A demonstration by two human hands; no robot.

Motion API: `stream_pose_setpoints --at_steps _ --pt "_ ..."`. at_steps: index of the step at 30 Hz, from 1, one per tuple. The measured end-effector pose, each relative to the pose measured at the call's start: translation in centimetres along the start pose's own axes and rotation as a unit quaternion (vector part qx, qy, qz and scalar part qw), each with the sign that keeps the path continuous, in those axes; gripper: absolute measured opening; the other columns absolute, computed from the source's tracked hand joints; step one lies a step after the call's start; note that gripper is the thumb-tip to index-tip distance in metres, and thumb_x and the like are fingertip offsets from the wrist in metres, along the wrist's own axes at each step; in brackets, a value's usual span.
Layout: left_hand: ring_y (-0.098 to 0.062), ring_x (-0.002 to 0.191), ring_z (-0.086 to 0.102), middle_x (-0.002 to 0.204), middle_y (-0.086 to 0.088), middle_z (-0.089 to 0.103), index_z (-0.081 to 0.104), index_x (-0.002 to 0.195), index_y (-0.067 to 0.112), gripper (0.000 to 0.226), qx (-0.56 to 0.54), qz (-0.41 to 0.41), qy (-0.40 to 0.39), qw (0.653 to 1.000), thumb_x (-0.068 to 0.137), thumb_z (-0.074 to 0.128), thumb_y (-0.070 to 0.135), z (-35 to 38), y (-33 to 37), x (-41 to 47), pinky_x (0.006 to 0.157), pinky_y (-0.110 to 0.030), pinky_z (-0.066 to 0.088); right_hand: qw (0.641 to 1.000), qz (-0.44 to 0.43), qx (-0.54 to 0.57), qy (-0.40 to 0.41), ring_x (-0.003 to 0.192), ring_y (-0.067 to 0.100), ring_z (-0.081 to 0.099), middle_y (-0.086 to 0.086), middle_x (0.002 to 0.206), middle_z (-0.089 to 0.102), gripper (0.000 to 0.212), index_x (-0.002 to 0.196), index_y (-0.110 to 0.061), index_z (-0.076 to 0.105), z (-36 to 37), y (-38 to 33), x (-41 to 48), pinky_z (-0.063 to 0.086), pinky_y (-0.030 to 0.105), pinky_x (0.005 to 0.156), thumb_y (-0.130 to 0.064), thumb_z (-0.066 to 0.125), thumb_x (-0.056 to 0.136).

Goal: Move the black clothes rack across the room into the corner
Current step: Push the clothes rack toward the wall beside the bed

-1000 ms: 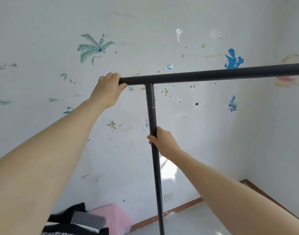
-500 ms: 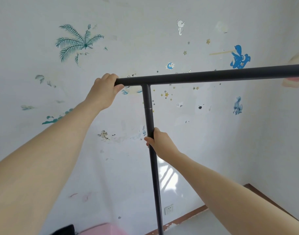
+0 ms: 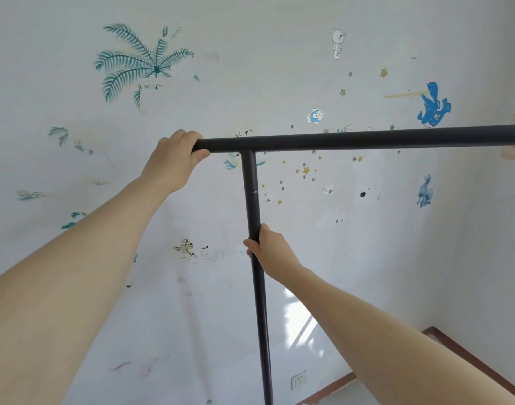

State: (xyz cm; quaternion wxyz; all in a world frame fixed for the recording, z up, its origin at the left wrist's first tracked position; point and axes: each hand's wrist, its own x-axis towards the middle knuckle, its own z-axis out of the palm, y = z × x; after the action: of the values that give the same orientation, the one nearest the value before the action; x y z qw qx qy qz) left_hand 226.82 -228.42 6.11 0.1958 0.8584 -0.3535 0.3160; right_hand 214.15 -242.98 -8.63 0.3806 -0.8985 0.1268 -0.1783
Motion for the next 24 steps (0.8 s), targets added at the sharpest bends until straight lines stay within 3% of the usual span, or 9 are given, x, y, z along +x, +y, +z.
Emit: stream_pose_setpoints --at_steps 8,15,24 --pt "-0.032 0.091 0.042 0.112 -0.014 0.051 0.048 0.118 0.014 0.031 0.016 -0.020 0.011 1.000 0.095 0.040 0.034 -0.3 -5.3 -0.3 0.078 -0.038 0.035 1.000 -0.020 -0.001 -0.002 0.088 0.031 0.066 0.012 0.095 0.071 0.026 0.104 -0.002 0.048 4.2 -2.7 2.2 0.054 0.048 0.081 -0.027 0.048 0.096" --pt "-0.040 0.106 0.041 0.127 -0.015 0.041 0.037 0.126 0.012 0.038 0.035 -0.049 -0.009 0.998 0.095 0.040 0.033 -0.9 -8.5 -1.1 0.089 -0.049 0.039 1.000 -0.027 0.011 -0.005 0.087 0.033 0.067 0.013 0.094 0.071 0.026 0.101 -0.003 0.048 7.2 -4.6 3.4 0.055 0.047 0.079 -0.028 0.050 0.095" --pt "-0.039 0.112 0.038 0.136 -0.013 0.032 0.028 0.132 0.017 0.047 0.054 -0.061 -0.045 0.996 0.090 0.048 0.013 -1.3 -11.8 -0.9 0.090 -0.050 0.040 1.000 -0.023 0.006 -0.002 0.087 0.037 0.065 0.018 0.097 0.069 0.026 0.102 -0.003 0.046 9.4 -6.9 4.4 0.055 0.049 0.078 -0.027 0.049 0.095"
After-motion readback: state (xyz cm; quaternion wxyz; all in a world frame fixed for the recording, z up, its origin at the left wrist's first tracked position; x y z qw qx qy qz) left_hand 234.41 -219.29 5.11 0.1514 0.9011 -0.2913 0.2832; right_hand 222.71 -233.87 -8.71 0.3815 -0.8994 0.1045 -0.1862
